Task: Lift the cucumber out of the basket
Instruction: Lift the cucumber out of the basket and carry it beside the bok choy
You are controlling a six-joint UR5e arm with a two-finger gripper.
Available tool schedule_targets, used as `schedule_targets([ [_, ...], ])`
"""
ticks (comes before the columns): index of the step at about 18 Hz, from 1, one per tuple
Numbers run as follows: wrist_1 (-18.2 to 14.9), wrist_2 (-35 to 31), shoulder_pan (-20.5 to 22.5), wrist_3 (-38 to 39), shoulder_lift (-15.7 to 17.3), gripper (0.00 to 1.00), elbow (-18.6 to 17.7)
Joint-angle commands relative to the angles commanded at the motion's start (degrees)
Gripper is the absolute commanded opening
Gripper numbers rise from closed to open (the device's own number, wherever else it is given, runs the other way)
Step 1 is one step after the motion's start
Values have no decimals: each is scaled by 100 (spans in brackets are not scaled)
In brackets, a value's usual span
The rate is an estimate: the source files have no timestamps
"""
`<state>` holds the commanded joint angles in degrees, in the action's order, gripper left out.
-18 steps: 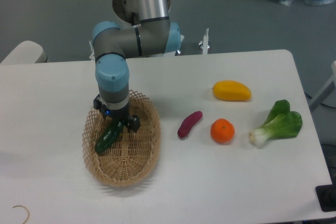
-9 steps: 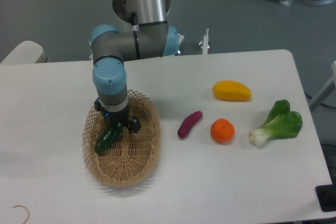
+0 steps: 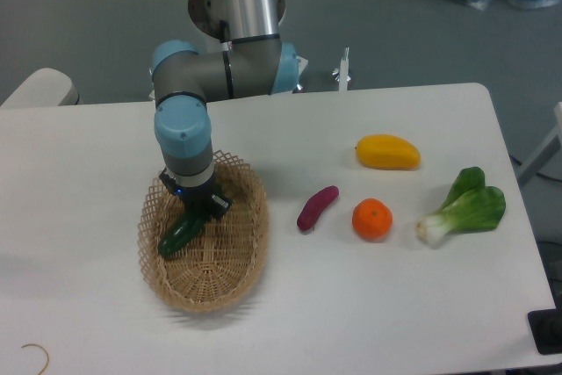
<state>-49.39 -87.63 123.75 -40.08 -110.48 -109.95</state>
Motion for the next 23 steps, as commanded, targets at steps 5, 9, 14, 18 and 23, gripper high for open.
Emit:
schedule_targets([
  [5, -18, -9, 0, -17, 62, 36, 131],
  [9, -122, -114, 9, -88, 342, 36, 403],
  [14, -324, -202, 517, -228, 466, 36, 1255],
  [18, -1246, -193, 1237, -1175, 475, 36, 2125],
  [23, -1573, -62, 2230, -2230, 352, 36, 2645],
])
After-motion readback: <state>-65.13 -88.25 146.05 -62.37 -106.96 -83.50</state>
